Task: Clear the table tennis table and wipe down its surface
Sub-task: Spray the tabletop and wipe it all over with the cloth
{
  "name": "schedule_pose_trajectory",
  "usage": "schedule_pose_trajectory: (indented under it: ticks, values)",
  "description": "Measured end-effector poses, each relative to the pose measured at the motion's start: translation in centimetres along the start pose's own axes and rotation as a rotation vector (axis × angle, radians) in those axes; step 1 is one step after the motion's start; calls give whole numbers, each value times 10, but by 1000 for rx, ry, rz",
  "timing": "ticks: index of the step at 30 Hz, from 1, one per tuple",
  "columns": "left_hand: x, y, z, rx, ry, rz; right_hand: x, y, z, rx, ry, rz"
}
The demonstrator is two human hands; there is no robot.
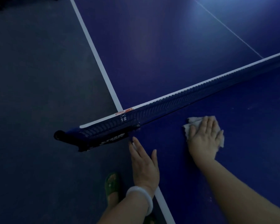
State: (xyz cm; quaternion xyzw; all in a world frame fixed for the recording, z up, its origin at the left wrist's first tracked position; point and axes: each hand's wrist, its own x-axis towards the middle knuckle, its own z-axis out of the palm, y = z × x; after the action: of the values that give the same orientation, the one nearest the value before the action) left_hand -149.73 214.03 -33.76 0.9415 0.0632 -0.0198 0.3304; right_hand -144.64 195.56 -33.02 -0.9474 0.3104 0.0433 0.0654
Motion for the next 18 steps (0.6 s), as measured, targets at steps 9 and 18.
schedule_pose_trajectory:
  ticks: [9, 18]
  values:
    - [2, -2, 3, -29, -7, -12, 31, -7, -2, -75, 81, -449]
    - [2, 1, -1, -17, -12, -8, -14, -40, 12, -50, 51, -529]
